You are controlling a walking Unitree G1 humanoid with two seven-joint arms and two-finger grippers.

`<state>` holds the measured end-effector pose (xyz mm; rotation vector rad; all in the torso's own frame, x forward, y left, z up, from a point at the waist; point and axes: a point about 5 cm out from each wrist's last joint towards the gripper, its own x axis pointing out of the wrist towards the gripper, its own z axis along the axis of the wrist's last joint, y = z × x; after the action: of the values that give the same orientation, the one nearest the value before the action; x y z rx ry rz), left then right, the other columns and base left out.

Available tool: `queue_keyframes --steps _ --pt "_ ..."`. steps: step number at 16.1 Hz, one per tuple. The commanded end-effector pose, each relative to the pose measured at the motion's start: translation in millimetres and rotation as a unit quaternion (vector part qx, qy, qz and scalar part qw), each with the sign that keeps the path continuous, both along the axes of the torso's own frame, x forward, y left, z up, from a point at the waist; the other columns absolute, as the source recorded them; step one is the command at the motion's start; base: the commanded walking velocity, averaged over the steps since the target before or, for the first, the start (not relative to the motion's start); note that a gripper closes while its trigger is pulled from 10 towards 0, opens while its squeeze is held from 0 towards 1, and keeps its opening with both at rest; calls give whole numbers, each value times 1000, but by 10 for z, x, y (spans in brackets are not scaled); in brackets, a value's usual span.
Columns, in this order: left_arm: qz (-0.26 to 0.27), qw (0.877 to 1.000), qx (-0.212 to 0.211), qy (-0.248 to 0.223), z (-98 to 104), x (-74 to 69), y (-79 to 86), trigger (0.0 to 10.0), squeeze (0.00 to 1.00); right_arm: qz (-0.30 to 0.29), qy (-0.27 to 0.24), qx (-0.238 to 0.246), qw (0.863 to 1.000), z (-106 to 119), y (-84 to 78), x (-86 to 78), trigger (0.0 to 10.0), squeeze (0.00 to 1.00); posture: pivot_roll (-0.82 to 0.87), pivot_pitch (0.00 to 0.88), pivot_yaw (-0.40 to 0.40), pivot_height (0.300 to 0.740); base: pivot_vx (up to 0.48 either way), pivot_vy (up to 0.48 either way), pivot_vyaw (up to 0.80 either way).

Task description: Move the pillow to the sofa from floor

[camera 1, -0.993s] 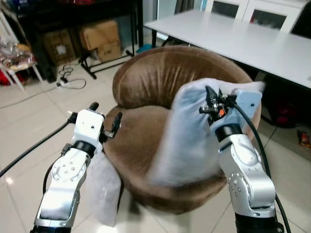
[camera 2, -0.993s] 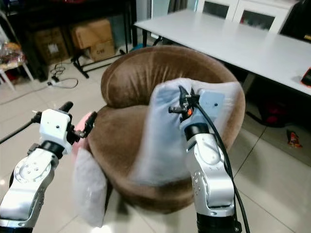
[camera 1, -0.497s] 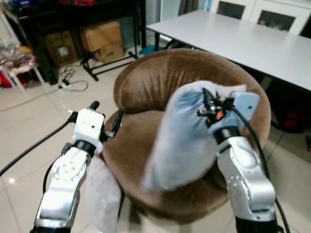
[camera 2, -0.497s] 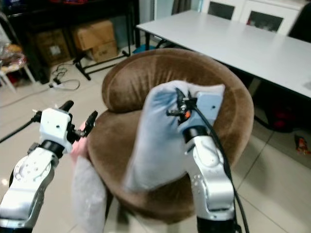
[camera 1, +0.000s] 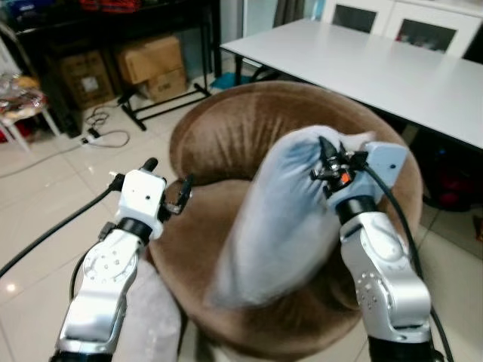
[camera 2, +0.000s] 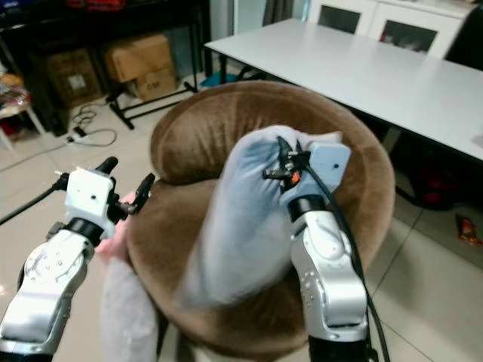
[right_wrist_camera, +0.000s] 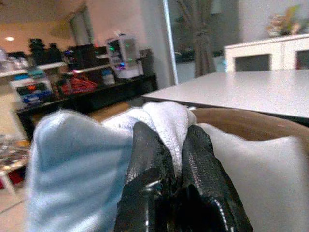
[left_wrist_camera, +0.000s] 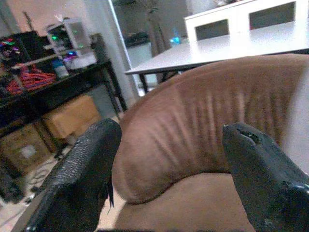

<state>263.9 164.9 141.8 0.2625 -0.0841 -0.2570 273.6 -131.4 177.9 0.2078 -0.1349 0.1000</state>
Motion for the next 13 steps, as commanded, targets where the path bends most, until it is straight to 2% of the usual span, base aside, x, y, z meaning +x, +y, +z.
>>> queue_keyframes --steps 1,6,8,9,13 --pt "-3 1000 6 -4 24 4 5 10000 0 -6 -32 1 999 130 -22 2 10000 0 -15 0 -2 740 322 0 0" --pt "-8 1000 7 -5 18 -5 -7 10000 0 11 -32 7 999 132 19 7 10000 0 -14 0 -1 740 242 0 0" --pt "-34 999 27 12 -36 -37 -25 10000 0 54 -21 -14 998 90 122 41 10000 0 -15 0 4 740 0 0 0" --pt "-59 997 44 27 -82 -69 -28 10000 0 88 -17 -42 995 63 224 95 10000 0 -15 0 11 740 0 0 0" --pt "-98 991 75 53 -157 -138 -26 10000 0 142 -24 -66 987 79 437 260 10000 0 -8 0 16 740 0 0 0"
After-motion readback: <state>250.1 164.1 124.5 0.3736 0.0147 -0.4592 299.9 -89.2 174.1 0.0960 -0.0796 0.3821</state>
